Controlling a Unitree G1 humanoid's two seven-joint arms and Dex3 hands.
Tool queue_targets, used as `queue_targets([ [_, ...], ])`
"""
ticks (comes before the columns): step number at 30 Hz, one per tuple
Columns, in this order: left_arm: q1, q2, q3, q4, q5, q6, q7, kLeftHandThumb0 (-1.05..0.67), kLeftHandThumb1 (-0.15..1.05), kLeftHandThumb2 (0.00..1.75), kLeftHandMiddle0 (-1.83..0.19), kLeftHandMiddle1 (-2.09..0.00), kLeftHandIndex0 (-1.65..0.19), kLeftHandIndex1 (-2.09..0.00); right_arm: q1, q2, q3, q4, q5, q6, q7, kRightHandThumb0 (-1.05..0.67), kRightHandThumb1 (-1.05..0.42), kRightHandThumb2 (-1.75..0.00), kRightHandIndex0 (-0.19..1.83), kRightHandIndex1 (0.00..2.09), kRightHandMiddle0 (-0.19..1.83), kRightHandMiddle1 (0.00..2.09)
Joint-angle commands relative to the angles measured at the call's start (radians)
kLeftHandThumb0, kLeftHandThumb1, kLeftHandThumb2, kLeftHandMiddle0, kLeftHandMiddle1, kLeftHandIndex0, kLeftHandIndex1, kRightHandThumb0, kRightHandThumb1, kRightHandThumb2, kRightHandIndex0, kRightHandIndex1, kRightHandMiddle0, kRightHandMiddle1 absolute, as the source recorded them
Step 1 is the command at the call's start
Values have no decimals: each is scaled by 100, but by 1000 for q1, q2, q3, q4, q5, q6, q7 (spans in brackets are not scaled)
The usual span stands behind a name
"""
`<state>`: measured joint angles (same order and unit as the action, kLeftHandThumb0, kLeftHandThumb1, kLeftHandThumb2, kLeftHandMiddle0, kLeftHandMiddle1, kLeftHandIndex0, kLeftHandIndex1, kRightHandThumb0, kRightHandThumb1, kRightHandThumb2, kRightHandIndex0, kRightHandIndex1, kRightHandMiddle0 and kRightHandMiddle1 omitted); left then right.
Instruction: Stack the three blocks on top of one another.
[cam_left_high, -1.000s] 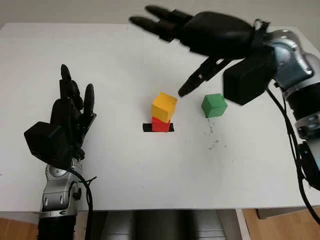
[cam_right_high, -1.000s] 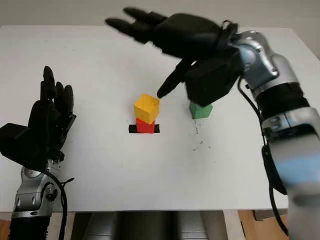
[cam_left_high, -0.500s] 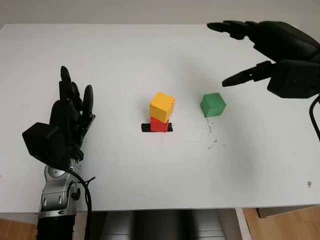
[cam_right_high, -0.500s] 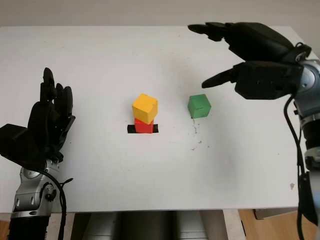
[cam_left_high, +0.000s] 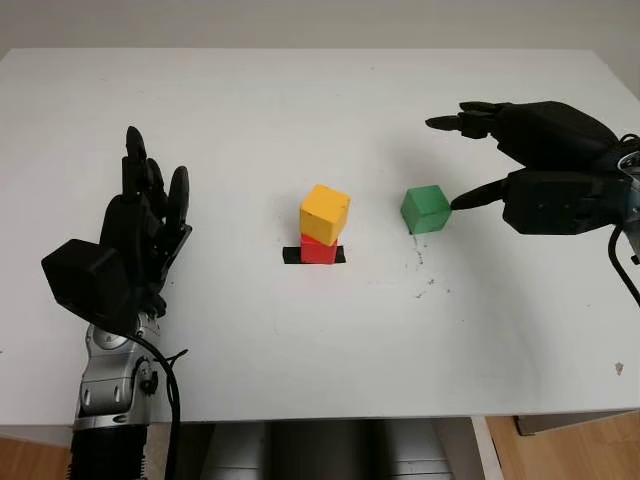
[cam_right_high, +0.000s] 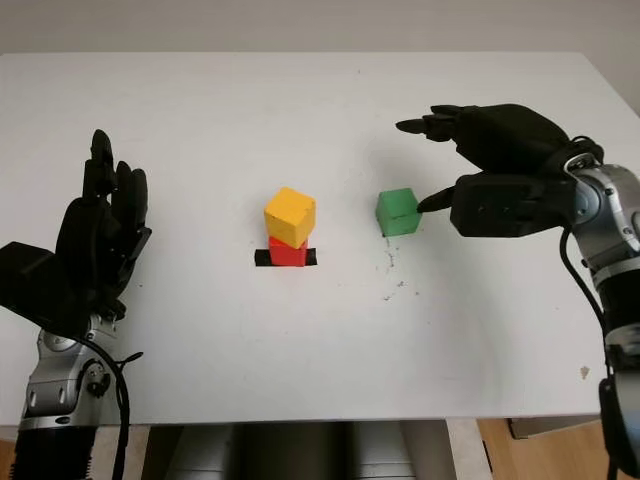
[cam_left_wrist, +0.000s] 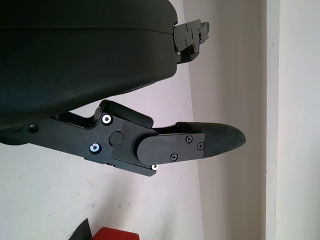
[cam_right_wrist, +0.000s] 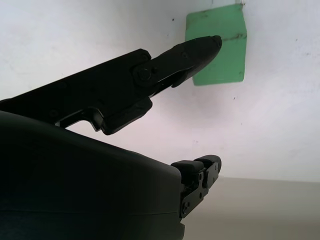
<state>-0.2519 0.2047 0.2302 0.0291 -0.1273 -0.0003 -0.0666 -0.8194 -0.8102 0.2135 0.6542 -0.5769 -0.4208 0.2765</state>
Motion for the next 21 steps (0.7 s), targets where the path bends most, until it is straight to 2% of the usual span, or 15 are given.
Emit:
queue_targets([
  [1, -9, 8, 5, -7, -5, 3, -3, -69, 105, 46, 19, 0, 19, 0, 8, 14, 14, 0, -13, 10, -14, -64, -87, -4, 16, 6, 29, 12],
  [12, 8, 14, 8, -17, -7, -1, -7, -70, 105, 46, 19, 0, 19, 0, 38, 37, 36, 2, -7, 10, -10, -55, -78, -4, 22, 8, 41, 10],
  [21, 17, 22, 7, -20, -3, -10, -14, -69, 105, 47, 19, 0, 19, 0, 23, 26, 80, 29, -76, 12, -34, -51, -77, -5, 28, 8, 52, 10],
])
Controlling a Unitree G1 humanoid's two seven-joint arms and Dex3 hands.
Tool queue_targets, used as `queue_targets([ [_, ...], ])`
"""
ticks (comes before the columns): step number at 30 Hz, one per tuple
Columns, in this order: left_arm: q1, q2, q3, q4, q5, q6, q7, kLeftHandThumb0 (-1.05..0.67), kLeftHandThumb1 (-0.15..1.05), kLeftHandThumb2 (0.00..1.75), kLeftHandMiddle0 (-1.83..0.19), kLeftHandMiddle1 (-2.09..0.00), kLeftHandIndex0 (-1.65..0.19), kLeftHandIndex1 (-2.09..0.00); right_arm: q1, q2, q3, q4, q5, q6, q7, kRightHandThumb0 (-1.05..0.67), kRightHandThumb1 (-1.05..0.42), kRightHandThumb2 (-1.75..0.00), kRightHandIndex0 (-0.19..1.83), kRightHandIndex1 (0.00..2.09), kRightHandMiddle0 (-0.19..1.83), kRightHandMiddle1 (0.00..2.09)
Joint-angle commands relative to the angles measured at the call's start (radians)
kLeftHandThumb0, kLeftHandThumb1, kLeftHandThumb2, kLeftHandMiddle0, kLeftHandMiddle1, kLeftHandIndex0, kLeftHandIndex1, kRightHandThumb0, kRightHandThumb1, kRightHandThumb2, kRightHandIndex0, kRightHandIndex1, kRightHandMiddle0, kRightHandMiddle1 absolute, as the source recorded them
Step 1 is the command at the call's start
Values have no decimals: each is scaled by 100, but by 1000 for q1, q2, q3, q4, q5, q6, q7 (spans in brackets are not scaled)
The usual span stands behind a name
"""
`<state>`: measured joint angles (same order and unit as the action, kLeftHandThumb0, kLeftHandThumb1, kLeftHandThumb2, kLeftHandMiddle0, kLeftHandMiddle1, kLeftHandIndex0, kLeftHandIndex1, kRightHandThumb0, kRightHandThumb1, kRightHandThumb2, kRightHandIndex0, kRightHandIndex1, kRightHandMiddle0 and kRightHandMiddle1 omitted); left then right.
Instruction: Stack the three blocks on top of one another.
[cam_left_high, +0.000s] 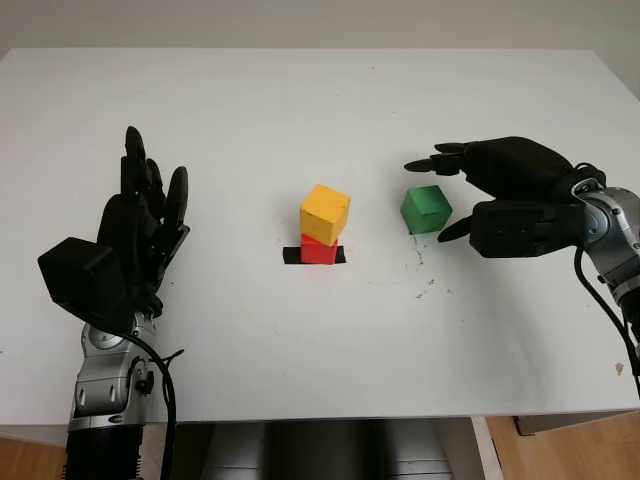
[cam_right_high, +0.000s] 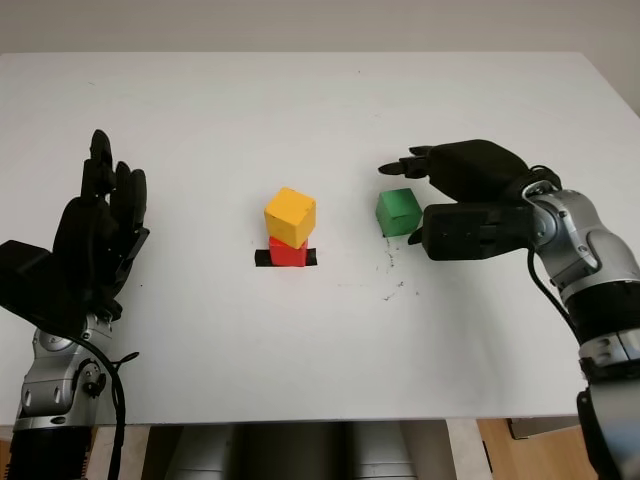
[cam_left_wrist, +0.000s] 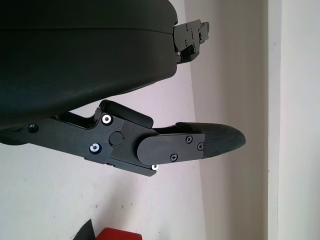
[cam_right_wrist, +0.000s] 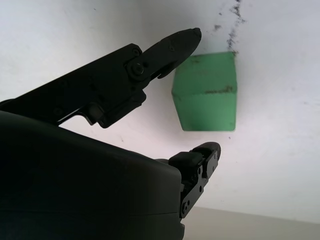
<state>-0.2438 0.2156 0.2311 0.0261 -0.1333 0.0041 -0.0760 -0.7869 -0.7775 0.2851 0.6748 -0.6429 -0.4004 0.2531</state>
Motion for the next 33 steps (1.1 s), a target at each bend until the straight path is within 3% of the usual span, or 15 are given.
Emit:
queue_targets([
  [1, 10, 12, 6, -17, 6, -15, -3, -69, 105, 47, 19, 0, 19, 0, -12, -8, 13, 16, -19, -13, -22, -51, -76, -5, 29, 9, 55, 11],
  [17, 16, 1, 7, -22, 2, -4, 14, -70, 105, 44, 19, 0, 18, -4, -18, 22, -5, 134, 29, -68, -119, -32, -90, -7, 42, 8, 81, 22],
  [19, 17, 1, 5, -23, 5, -2, 17, -69, 105, 45, 19, 0, 18, -4, -19, 33, -15, 160, 58, -73, -127, -32, -93, -6, 44, 7, 74, 43],
  [21, 19, -1, 5, -29, 1, 6, 19, -69, 105, 46, 19, 0, 18, -4, -19, 44, -27, 184, 86, -79, -136, -31, -95, -6, 47, 6, 60, 78],
  [23, 22, 3, 3, -28, 4, 1, 15, -68, 105, 46, 19, 0, 19, -4, -19, 55, -42, 198, 122, -69, -124, -31, -96, -6, 47, 6, 53, 94],
  [33, 20, 2, 4, -22, 3, 3, 13, -68, 105, 46, 19, 0, 19, -3, -5, 82, -82, 207, 216, -22, -69, -36, -97, -6, 46, 5, 45, 109],
])
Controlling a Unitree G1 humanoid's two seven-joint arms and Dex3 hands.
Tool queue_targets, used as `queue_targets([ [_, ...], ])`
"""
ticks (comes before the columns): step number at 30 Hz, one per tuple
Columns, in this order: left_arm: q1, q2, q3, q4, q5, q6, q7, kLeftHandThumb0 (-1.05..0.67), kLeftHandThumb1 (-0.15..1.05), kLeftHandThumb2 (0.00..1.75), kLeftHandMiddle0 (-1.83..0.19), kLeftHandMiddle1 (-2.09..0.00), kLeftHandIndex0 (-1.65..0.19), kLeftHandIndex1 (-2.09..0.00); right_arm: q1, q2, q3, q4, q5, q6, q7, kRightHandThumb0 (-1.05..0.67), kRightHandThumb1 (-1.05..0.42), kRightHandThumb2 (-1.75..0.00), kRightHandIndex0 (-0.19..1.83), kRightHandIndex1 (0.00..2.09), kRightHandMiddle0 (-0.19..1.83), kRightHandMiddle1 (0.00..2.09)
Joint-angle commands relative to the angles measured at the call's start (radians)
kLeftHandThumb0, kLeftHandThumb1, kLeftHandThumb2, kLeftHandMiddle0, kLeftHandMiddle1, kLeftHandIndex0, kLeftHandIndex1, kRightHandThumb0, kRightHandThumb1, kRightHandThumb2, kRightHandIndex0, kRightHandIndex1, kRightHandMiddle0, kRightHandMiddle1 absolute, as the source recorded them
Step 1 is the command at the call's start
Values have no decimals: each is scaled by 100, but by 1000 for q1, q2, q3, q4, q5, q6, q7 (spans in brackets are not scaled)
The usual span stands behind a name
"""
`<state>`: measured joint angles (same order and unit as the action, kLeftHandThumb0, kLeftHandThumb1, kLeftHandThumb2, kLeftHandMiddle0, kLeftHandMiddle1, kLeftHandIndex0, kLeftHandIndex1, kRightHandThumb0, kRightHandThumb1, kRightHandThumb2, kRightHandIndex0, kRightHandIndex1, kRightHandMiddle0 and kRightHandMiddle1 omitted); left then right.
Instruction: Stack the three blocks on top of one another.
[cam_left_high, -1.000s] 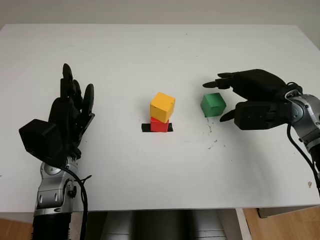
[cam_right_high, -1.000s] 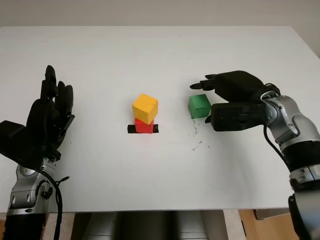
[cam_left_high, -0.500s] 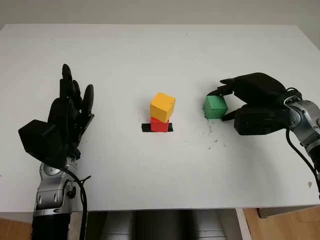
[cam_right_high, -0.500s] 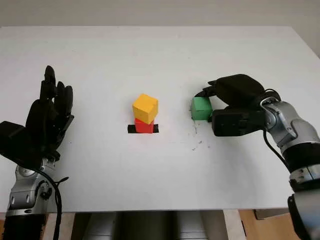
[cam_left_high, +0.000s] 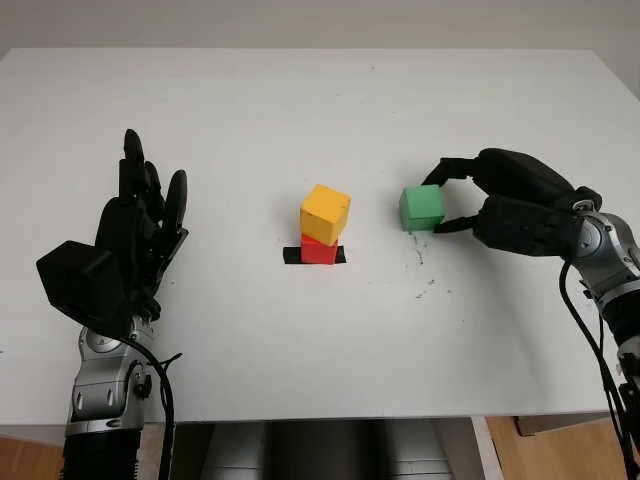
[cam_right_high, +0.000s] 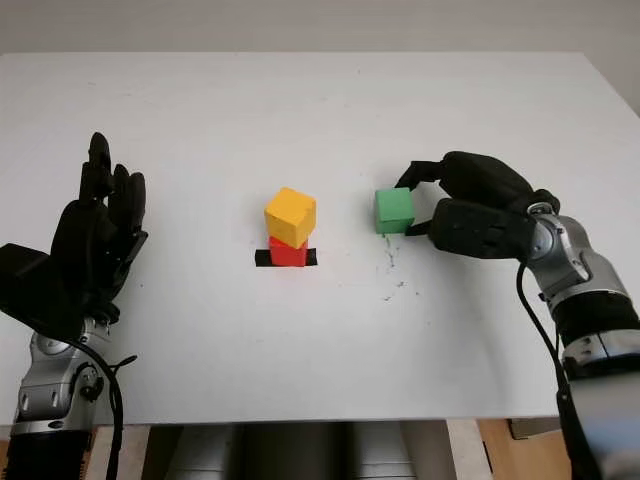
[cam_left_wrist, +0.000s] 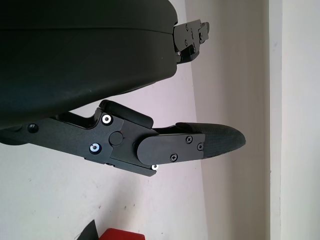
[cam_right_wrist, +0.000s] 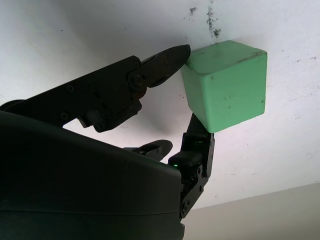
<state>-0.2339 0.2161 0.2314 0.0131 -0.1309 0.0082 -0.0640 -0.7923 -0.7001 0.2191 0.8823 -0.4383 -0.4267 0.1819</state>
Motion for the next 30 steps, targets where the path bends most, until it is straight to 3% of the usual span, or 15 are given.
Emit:
queue_targets([
  [1, 10, 2, 4, -10, 0, 1, 1, -68, 105, 46, 19, 0, 19, -3, 0, 5, -16, -1, 15, 6, 8, -36, -98, -6, 46, 5, 45, 110],
  [30, 10, 7, 5, -2, 5, -8, -7, -68, 105, 46, 19, 0, 19, -2, 35, 54, -123, -61, 188, 10, 82, -41, -99, -5, 42, 4, 26, 151],
])
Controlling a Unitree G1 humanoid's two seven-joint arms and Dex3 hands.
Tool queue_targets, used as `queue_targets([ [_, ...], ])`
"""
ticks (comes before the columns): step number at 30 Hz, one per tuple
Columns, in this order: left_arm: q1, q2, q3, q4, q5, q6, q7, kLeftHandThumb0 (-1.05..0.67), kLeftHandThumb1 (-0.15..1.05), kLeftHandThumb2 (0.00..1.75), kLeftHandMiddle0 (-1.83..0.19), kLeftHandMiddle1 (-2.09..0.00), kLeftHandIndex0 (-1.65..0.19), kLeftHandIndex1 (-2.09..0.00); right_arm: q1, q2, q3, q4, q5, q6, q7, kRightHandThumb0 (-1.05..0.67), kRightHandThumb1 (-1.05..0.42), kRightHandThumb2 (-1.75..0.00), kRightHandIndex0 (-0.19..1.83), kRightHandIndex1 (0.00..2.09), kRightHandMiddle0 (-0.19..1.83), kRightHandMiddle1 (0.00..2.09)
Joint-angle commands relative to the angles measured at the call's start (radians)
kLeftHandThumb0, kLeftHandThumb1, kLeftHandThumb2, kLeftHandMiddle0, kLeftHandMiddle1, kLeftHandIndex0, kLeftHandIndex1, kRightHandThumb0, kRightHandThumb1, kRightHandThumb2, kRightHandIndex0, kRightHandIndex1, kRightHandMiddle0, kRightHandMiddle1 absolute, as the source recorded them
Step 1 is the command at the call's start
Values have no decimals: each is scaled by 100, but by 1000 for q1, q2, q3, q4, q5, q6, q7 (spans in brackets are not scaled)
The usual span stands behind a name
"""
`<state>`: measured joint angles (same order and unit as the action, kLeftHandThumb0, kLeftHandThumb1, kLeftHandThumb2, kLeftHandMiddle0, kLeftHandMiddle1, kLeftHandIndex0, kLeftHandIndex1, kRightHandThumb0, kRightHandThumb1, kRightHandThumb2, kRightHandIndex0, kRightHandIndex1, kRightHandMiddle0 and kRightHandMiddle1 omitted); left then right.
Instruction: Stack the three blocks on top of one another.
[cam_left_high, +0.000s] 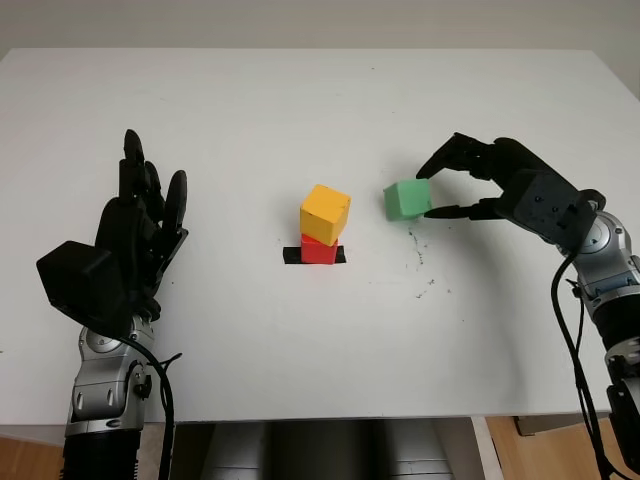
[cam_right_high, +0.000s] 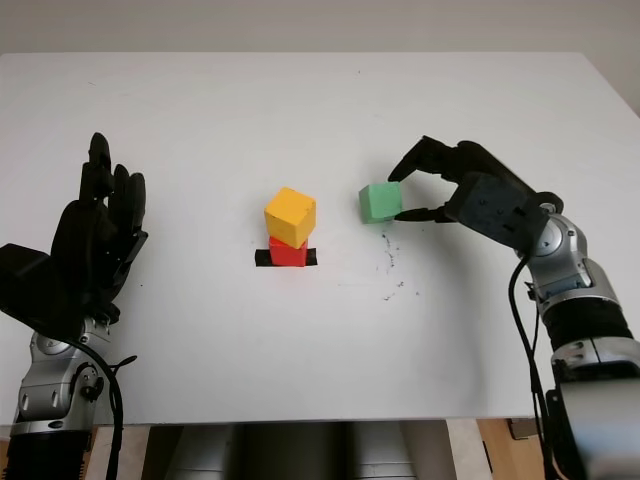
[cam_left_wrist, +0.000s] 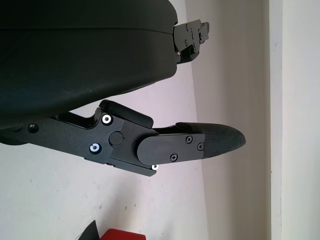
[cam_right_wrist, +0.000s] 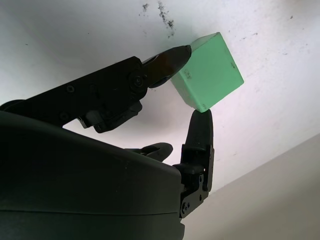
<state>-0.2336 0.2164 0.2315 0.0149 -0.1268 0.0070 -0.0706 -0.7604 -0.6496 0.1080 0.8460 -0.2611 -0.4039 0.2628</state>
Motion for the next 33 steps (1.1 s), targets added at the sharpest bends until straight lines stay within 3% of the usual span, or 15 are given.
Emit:
queue_targets([
  [1, 8, 5, 5, -4, 0, -5, 0, -68, 105, 46, 19, 0, 19, -2, 4, 2, -13, -30, 10, -18, 0, -41, -99, -5, 41, 4, 25, 152],
  [19, 10, -9, -4, -21, 0, 17, 19, -69, 105, 46, 19, 0, 19, -4, 20, 20, -74, -158, 100, 25, 50, -34, -99, -6, 39, 3, 23, 155],
  [23, 10, -9, -3, -17, -4, 15, 16, -68, 105, 45, 19, 0, 19, -4, 22, 7, -55, -174, 58, 42, 47, -34, -99, -5, 39, 4, 23, 154],
  [26, 9, -9, -3, -16, -6, 18, 14, -68, 105, 46, 19, 0, 19, -2, 18, -6, -42, -187, 25, 63, 63, -34, -96, -5, 34, 2, 25, 132],
  [27, 8, -9, -3, -17, -5, 20, 15, -68, 105, 46, 19, 0, 19, -2, 14, -11, -38, -198, 16, 82, 75, -39, -95, -5, 31, 2, 24, 118],
  [31, 7, -10, -6, -18, -1, 19, 17, -68, 105, 46, 19, 0, 19, -3, -4, -24, -18, -270, -40, 203, 114, -54, -85, -5, 12, 3, 28, 29],
  [33, 8, -11, -7, -18, 1, 18, 18, -68, 105, 46, 19, 0, 19, -3, -10, -27, -2, -266, -71, 200, 109, -57, -83, -5, 9, 3, 29, 17],
])
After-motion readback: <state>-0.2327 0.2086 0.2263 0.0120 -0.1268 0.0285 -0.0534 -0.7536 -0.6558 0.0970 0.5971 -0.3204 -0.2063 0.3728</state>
